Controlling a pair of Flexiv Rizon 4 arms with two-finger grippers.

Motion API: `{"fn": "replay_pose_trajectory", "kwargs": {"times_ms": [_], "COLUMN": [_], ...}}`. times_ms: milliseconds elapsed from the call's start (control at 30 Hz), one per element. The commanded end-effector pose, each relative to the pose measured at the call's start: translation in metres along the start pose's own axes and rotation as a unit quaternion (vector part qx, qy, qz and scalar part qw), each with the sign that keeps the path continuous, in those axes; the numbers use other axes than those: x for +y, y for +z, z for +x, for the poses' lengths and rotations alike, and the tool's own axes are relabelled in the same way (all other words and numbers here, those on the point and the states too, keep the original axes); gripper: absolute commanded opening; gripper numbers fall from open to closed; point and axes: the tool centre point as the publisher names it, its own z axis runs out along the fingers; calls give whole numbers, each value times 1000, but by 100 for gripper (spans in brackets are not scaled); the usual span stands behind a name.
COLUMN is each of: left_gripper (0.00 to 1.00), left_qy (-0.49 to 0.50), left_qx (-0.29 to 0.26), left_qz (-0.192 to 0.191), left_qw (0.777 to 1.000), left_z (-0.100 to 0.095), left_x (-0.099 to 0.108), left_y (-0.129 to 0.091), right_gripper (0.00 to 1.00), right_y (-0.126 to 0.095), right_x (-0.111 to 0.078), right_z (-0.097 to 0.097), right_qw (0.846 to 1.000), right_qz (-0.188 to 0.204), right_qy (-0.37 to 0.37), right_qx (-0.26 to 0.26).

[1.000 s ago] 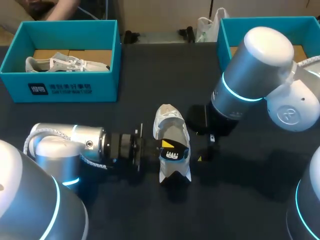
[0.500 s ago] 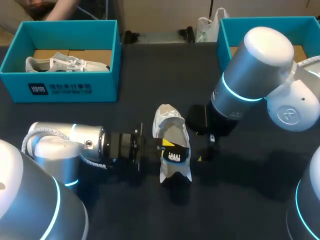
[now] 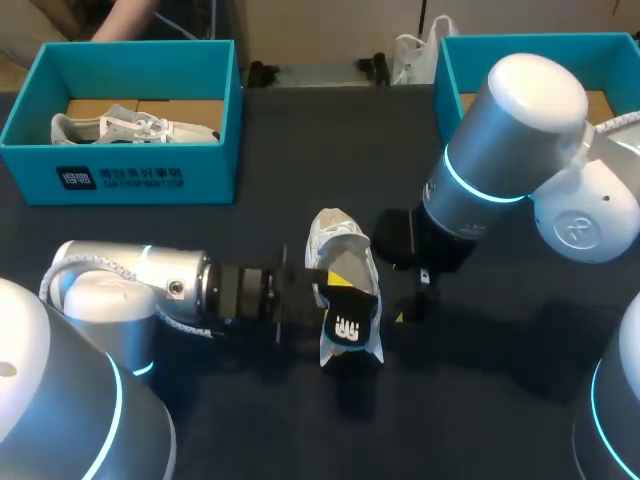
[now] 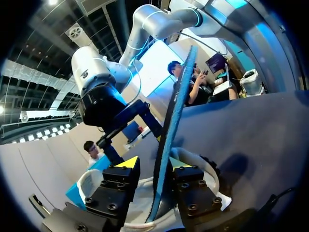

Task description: Take the shoe out of the shoebox, open the shoe tongue, remove and reinsert the insole, then place the shoe into the shoebox

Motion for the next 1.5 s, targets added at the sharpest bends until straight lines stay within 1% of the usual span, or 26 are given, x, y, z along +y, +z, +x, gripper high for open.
{"fn": "replay_pose_trajectory", "kwargs": {"times_ms": [33,100,200,233,267,300,467,567,800,967,1133,1167,1200,1233,1267,1400,1433,1500], "left_gripper": [30,26,24,17,5,0,0,0,0,0,0,5,16,23,27,30,30,27], "left_qy": [4,6,7,8,14,18,40,44,53,61,51,52,52,53,55,61,62,66], "left_qx": [-1,2,8,9,9,9,4,3,2,-7,-9,-10,-11,-11,-11,-10,-10,-9], "left_qz": [-7,-9,-15,-17,-23,-26,-38,-39,-63,-81,-77,-75,-73,-71,-69,-59,-58,-54], "left_qw": [1000,1000,1000,1000,1000,999,998,998,997,995,996,996,996,996,996,996,996,996], "left_z": [0,0,1,1,1,1,0,-1,-2,-4,-6,-6,-7,-7,-7,-8,-8,-8], "left_x": [-8,-10,-11,-11,-11,-10,0,12,35,43,36,34,31,28,25,11,8,3], "left_y": [2,5,7,8,9,10,9,8,8,7,5,4,3,3,2,1,0,1], "right_gripper": [100,100,100,100,100,100,100,100,100,100,100,100,100,100,100,100,100,100], "right_y": [1,1,1,1,1,1,1,1,1,1,1,1,1,1,1,1,1,1], "right_x": [0,0,0,0,0,0,0,0,0,0,0,0,0,0,0,0,0,0], "right_z": [1,1,1,1,1,1,1,1,1,1,1,1,1,1,1,1,1,1], "right_qw": [1000,1000,1000,1000,1000,1000,1000,1000,1000,1000,1000,1000,1000,1000,1000,1000,1000,1000], "right_qz": [0,0,0,0,0,0,0,0,0,0,0,0,0,0,0,0,0,0], "right_qy": [0,0,0,0,0,0,0,0,0,0,0,0,0,0,0,0,0,0], "right_qx": [0,0,0,0,0,0,0,0,0,0,0,0,0,0,0,0,0,0]}}
